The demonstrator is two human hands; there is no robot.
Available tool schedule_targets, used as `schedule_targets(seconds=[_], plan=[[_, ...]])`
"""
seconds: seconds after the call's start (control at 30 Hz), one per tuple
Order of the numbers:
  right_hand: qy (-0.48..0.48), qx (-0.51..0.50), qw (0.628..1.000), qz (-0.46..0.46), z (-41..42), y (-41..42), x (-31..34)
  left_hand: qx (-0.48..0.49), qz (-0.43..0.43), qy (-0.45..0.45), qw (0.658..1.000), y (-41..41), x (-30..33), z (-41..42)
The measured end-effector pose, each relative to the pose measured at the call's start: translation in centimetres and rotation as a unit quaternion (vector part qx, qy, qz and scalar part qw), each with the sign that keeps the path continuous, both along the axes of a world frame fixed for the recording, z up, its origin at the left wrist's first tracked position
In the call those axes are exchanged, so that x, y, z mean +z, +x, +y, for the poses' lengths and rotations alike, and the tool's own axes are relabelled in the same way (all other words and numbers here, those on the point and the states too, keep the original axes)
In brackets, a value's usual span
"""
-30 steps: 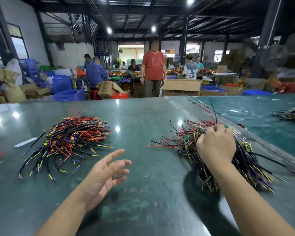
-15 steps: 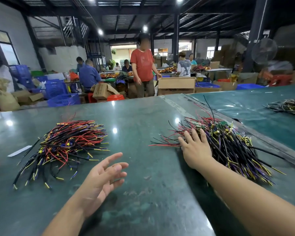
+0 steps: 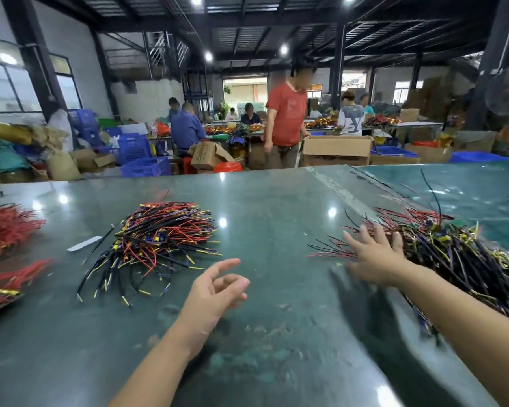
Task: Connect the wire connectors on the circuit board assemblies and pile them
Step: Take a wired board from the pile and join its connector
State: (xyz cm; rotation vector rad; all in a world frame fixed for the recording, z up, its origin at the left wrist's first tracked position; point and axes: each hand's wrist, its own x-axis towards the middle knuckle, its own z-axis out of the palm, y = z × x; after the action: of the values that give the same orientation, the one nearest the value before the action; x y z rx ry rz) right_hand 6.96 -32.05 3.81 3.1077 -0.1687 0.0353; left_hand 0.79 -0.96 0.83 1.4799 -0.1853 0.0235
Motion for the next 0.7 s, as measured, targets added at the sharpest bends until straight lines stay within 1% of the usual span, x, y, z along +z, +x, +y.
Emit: schedule_targets(seconds=[0.03,0.07,0.1,0.13,0.17,0.2,0.23,0.27,0.3,0.33,0.4,0.43,0.47,0.5,0.53,0.57,0.6,0.63,0.67,0.7], plan=[[0.050,0.017,0.999,-0.012,1.7,-0.1,0.7,0.053,-0.044,0.071,0.995,0.2,-0.3,0.0],[0.113,0.033,0.993,-0.033,3.6,-0.4,1.0,0.092,-0.082,0.137,0.983,0.3,-0.5,-0.1],[0.198,0.048,0.977,-0.056,5.5,-0.8,0.7,0.114,-0.105,0.188,0.970,0.4,-0.8,-0.1],[0.319,0.059,0.943,-0.075,7.4,-1.3,-0.2,0.128,-0.120,0.219,0.960,0.5,-1.1,-0.1],[0.457,0.059,0.883,-0.091,9.4,-2.0,-1.3,0.138,-0.135,0.250,0.949,0.6,-1.5,0.0],[0.577,0.040,0.808,-0.112,11.1,-2.9,-2.2,0.149,-0.160,0.300,0.929,0.8,-1.9,0.1],[0.658,0.005,0.740,-0.141,12.3,-3.5,-2.8,0.151,-0.190,0.378,0.893,1.0,-2.2,0.1],[0.701,-0.027,0.692,-0.171,12.9,-3.6,-3.4,0.137,-0.224,0.464,0.846,1.2,-2.5,0.0],[0.718,-0.042,0.668,-0.193,13.0,-3.6,-4.0,0.119,-0.258,0.525,0.802,1.5,-2.8,-0.1],[0.724,-0.045,0.657,-0.205,12.9,-3.5,-4.3,0.102,-0.282,0.555,0.775,1.6,-2.7,-0.2],[0.733,-0.035,0.646,-0.208,12.4,-3.4,-4.7,0.096,-0.308,0.594,0.737,2.3,-2.0,0.1],[0.737,-0.029,0.642,-0.210,12.1,-3.3,-5.0,0.112,-0.317,0.613,0.715,3.0,-1.6,0.5],[0.743,-0.030,0.633,-0.214,11.9,-3.1,-5.3,0.143,-0.317,0.622,0.702,3.9,-1.2,1.3],[0.755,-0.039,0.615,-0.223,11.8,-3.0,-5.4,0.183,-0.303,0.625,0.695,5.1,-0.7,2.5],[0.772,-0.054,0.589,-0.234,11.6,-2.7,-5.5,0.221,-0.275,0.644,0.679,6.4,-0.1,4.1],[0.789,-0.071,0.559,-0.244,11.5,-2.5,-5.6,0.252,-0.238,0.672,0.654,7.5,0.2,5.8],[0.800,-0.084,0.538,-0.251,11.3,-2.2,-5.5,0.282,-0.202,0.693,0.632,8.6,0.5,7.5],[0.806,-0.088,0.528,-0.254,11.2,-1.9,-5.5,0.312,-0.170,0.697,0.623,9.7,0.6,9.2],[0.805,-0.087,0.529,-0.255,11.2,-1.7,-5.6,0.342,-0.143,0.690,0.622,10.7,0.9,10.8],[0.798,-0.080,0.539,-0.255,11.3,-1.6,-5.7,0.372,-0.114,0.672,0.630,11.6,1.1,12.2]])
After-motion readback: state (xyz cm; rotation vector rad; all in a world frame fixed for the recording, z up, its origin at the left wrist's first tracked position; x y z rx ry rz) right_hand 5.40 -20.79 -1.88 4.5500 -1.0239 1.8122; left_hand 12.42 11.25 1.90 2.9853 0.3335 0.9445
